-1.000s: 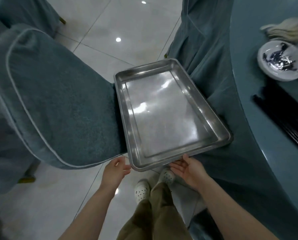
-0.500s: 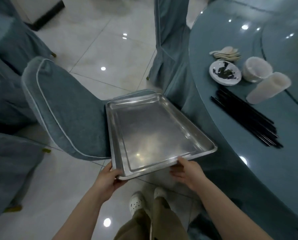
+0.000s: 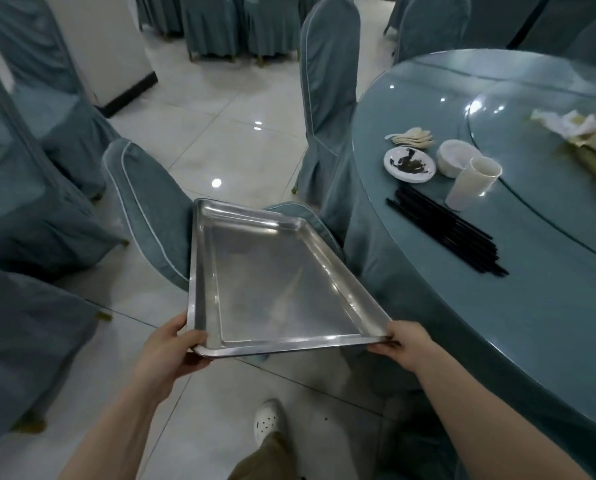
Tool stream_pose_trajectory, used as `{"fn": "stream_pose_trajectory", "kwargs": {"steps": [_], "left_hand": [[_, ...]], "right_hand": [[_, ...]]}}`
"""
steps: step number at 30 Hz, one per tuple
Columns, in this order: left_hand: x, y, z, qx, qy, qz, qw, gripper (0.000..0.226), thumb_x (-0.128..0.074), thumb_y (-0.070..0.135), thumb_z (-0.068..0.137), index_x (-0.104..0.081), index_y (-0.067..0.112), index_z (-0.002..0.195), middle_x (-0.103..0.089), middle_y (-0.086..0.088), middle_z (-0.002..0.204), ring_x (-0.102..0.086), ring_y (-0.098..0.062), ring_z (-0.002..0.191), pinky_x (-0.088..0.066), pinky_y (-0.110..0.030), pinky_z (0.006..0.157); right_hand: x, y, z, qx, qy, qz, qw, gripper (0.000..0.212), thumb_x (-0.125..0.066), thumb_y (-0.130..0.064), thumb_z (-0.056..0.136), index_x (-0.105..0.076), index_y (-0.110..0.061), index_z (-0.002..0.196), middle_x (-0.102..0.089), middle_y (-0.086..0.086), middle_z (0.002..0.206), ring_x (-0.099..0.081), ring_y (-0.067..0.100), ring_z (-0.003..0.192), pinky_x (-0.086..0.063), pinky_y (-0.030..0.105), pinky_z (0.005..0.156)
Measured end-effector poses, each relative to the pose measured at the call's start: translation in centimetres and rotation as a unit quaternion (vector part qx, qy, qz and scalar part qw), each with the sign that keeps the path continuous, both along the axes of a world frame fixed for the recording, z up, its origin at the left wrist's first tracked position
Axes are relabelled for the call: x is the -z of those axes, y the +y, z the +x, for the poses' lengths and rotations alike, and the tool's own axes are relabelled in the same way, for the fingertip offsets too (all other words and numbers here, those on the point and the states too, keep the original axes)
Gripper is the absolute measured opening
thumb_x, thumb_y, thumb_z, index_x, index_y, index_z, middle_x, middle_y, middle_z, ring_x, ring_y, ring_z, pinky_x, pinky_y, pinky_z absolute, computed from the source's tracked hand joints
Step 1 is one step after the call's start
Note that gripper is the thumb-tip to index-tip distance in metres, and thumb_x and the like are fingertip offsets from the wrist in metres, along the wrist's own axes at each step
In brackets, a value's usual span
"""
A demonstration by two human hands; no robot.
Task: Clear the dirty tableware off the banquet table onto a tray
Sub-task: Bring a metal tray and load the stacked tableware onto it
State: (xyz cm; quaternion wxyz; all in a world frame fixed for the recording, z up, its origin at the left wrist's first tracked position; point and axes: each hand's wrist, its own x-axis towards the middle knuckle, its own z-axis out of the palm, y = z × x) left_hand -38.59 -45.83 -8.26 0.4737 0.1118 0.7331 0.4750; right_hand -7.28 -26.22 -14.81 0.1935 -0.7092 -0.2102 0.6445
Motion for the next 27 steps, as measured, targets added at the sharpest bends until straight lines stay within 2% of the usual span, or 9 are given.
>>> {"fn": "stream_pose_trajectory", "kwargs": {"steps": [5, 8, 11, 14, 18, 21, 23, 24, 27], "left_hand": [[-5.1, -3.7, 1.8, 0.028, 0.053, 0.053, 0.997, 0.026, -0.057, -0.003, 0.085, -0.064, 0.02, 0.093, -0.066, -0.016, 0.087, -0.063, -0.028, 0.072, -0.056, -0.027, 0.052], [-7.8, -5.7, 1.9, 0.052, 0.081, 0.095, 0.991, 0.031, -0.058, 0.002, 0.087, -0.066, 0.028, 0.102, -0.072, -0.011, 0.089, -0.069, -0.027, 0.073, -0.057, -0.025, 0.056], [-9.9, -7.0, 2.6, 0.063, 0.089, 0.143, 0.984, 0.041, -0.059, 0.005, 0.086, -0.066, 0.041, 0.103, -0.073, -0.007, 0.099, -0.071, -0.024, 0.073, -0.057, -0.026, 0.054], [-12.1, -7.1, 4.1, 0.081, 0.091, 0.202, 0.972, 0.043, -0.064, 0.011, 0.077, -0.068, 0.045, 0.103, -0.072, -0.006, 0.1, -0.07, -0.019, 0.066, -0.054, -0.025, 0.047], [-15.0, -4.9, 7.4, 0.153, 0.083, 0.269, 0.947, 0.05, -0.065, 0.015, 0.072, -0.065, 0.046, 0.112, -0.072, -0.006, 0.105, -0.072, -0.026, 0.086, -0.059, -0.029, 0.064], [-16.3, -1.7, 9.7, 0.2, 0.076, 0.292, 0.932, 0.053, -0.064, 0.009, 0.071, -0.065, 0.037, 0.115, -0.072, -0.007, 0.105, -0.071, -0.024, 0.086, -0.058, -0.025, 0.064], [-16.9, 0.9, 11.2, 0.233, 0.071, 0.303, 0.921, 0.054, -0.064, 0.007, 0.072, -0.065, 0.04, 0.115, -0.073, -0.005, 0.105, -0.071, -0.022, 0.087, -0.057, -0.023, 0.064], [-17.0, 2.4, 11.8, 0.251, 0.071, 0.309, 0.915, 0.054, -0.063, 0.004, 0.075, -0.065, 0.042, 0.114, -0.073, -0.003, 0.105, -0.071, -0.02, 0.088, -0.057, -0.022, 0.064], [-17.1, 7.2, 14.1, 0.316, 0.074, 0.307, 0.895, 0.058, -0.055, -0.007, 0.083, -0.062, 0.037, 0.122, -0.072, -0.002, 0.109, -0.07, -0.019, 0.094, -0.055, -0.022, 0.065]], "right_hand": [[-2.3, -1.9, 2.5, -0.042, -0.012, 0.094, 0.995, 0.016, -0.043, 0.013, 0.088, -0.048, -0.002, 0.09, -0.052, 0.016, 0.093, -0.059, 0.031, 0.074, -0.055, 0.036, 0.042], [-4.6, -2.1, 3.9, -0.133, -0.035, 0.169, 0.976, 0.03, -0.046, 0.007, 0.088, -0.053, -0.014, 0.108, -0.059, 0.008, 0.1, -0.065, 0.027, 0.074, -0.055, 0.032, 0.047], [-8.1, -2.2, 5.6, -0.18, -0.05, 0.246, 0.951, 0.033, -0.05, 0.004, 0.085, -0.061, -0.023, 0.102, -0.066, 0.003, 0.091, -0.067, 0.018, 0.051, -0.055, 0.029, 0.048], [-11.8, -1.6, 7.7, -0.161, -0.088, 0.321, 0.929, 0.031, -0.049, 0.007, 0.077, -0.062, -0.016, 0.093, -0.063, 0.005, 0.085, -0.065, 0.024, 0.059, -0.053, 0.031, 0.047], [-15.7, -0.7, 12.3, -0.101, -0.142, 0.344, 0.923, 0.012, -0.053, -0.005, 0.084, -0.053, -0.015, 0.091, -0.054, 0.003, 0.083, -0.054, 0.02, 0.067, -0.041, 0.024, 0.044], [-17.6, -0.7, 17.0, -0.08, -0.136, 0.386, 0.909, 0.042, -0.06, -0.009, 0.086, -0.05, -0.025, 0.123, -0.061, 0.003, 0.107, -0.062, 0.018, 0.082, -0.052, 0.031, 0.062], [-18.5, -1.0, 20.1, -0.069, -0.172, 0.421, 0.888, 0.06, -0.058, -0.008, 0.089, -0.04, -0.032, 0.141, -0.051, 0.001, 0.135, -0.058, 0.022, 0.11, -0.054, 0.038, 0.083], [-18.8, -1.3, 21.5, -0.053, -0.194, 0.432, 0.879, 0.063, -0.056, -0.007, 0.09, -0.037, -0.034, 0.143, -0.046, -0.001, 0.141, -0.054, 0.021, 0.115, -0.053, 0.039, 0.085], [-19.1, -2.5, 25.0, 0.022, -0.22, 0.445, 0.868, 0.065, -0.049, -0.002, 0.089, -0.04, -0.039, 0.141, -0.054, 0.002, 0.133, -0.059, 0.019, 0.083, -0.051, 0.035, 0.064]]}}
